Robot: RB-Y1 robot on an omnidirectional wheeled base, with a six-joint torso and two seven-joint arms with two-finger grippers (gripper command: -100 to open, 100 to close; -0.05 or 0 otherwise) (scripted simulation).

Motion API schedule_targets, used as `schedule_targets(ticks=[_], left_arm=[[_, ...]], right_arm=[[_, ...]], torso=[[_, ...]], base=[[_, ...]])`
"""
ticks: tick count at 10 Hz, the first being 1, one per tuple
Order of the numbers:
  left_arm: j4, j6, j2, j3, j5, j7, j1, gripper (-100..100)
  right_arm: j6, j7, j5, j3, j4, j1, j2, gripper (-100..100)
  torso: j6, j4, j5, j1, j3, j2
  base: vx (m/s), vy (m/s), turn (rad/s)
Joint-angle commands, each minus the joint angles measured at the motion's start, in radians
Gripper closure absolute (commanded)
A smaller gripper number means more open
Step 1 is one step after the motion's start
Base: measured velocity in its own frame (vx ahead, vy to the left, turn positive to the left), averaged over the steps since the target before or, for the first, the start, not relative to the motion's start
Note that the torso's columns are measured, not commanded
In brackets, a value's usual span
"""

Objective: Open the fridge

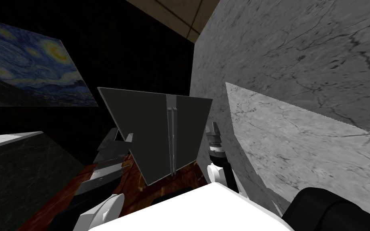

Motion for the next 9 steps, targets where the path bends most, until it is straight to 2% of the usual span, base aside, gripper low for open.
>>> schedule_targets(ticks=[1,9], left_arm=[[0.000,0.000,0.000,0.000,0.000,0.000,0.000,0],[0.000,0.000,0.000,0.000,0.000,0.000,0.000,0]], right_arm=[[0.000,0.000,0.000,0.000,0.000,0.000,0.000,0],[0.000,0.000,0.000,0.000,0.000,0.000,0.000,0]], torso=[[0.000,0.041,0.000,0.000,-0.082,0.040],[0.000,0.617,0.000,0.000,-1.234,0.618]], base=[[0.000,0.000,0.000],[0.000,0.000,0.000]])
